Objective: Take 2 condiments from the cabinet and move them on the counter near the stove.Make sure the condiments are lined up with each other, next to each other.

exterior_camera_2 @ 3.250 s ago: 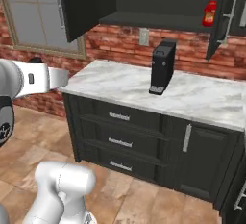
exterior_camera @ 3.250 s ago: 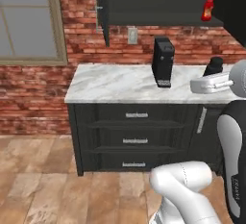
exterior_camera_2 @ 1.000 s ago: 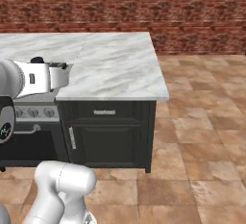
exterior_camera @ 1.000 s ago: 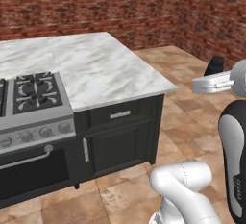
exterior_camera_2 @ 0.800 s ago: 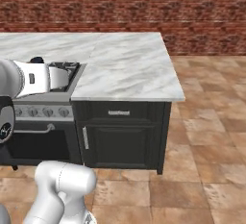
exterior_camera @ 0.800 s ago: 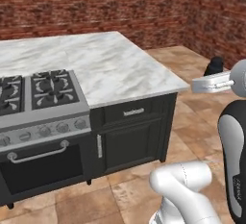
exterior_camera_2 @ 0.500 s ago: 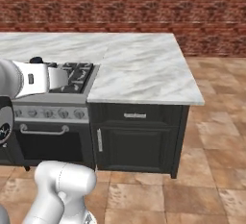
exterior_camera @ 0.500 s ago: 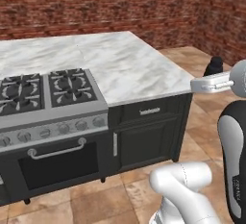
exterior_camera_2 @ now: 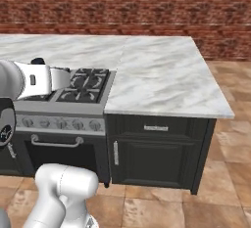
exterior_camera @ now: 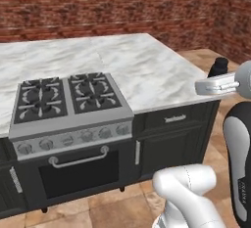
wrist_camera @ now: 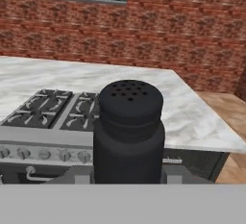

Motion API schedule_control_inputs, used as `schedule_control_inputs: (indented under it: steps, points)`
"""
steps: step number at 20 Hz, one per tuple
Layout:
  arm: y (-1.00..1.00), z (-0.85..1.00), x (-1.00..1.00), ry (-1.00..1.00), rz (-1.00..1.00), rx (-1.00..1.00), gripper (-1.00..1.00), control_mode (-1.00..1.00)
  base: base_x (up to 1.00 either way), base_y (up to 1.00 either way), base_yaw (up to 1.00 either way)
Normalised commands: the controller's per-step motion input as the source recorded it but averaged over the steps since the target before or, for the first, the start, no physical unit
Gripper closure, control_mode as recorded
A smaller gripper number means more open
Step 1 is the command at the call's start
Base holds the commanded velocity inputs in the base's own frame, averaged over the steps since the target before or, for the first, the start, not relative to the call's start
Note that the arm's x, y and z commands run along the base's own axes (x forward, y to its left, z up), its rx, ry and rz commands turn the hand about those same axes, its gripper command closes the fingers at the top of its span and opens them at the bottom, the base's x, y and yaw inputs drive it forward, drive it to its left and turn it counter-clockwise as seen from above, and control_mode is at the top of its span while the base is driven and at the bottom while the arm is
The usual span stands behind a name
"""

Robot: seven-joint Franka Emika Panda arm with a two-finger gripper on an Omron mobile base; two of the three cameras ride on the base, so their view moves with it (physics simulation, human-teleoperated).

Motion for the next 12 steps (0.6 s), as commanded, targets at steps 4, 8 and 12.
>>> schedule_control_inputs:
  steps: [4, 8, 12]
  points:
    - [0.00, 0.00, 0.00, 0.00, 0.00, 0.00, 1.00, 1.00, 0.46, 0.49, 0.07]
    - [0.00, 0.00, 0.00, 0.00, 0.00, 0.00, 1.00, 1.00, 0.46, 0.34, 0.07]
    - [0.00, 0.00, 0.00, 0.00, 0.00, 0.00, 1.00, 1.00, 0.44, 0.15, 0.04]
